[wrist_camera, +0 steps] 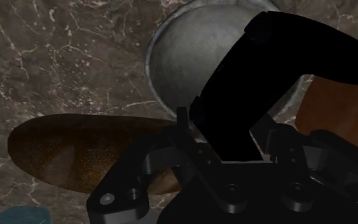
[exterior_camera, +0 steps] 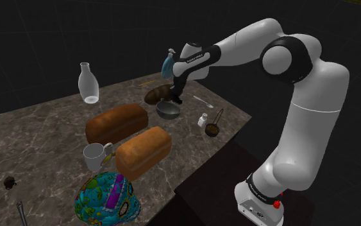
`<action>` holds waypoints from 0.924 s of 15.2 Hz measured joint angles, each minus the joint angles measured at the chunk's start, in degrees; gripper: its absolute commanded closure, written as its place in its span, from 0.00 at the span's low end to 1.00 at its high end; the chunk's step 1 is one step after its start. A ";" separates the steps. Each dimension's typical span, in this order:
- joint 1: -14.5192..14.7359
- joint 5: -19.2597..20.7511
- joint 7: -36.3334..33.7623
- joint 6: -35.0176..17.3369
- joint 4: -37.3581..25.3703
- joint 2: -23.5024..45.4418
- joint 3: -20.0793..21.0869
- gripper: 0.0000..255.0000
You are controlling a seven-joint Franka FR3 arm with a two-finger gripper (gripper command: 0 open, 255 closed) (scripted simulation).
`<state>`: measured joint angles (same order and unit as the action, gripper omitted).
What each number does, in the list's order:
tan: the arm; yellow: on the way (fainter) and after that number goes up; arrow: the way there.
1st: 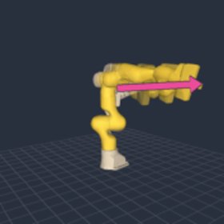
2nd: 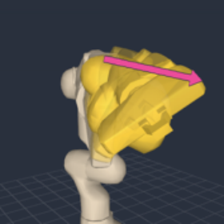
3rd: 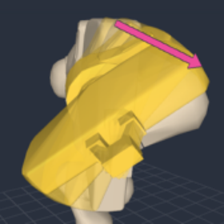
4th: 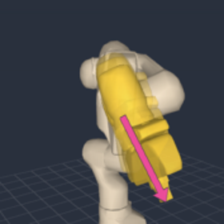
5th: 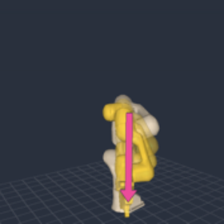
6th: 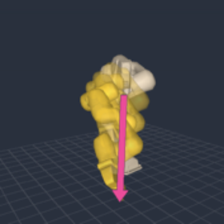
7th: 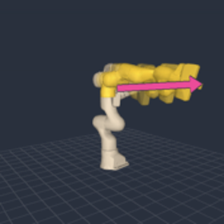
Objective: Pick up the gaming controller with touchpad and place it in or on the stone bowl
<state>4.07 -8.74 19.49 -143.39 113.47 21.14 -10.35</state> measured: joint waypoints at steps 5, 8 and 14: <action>-0.82 -1.01 0.45 0.71 -6.63 6.05 0.64 1.00; -1.25 -1.53 1.06 -0.85 -6.66 7.65 0.95 1.00; -1.54 -2.26 1.52 -3.52 -6.59 10.27 1.54 1.00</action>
<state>2.53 -11.00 21.01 -146.90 106.89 31.41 -8.81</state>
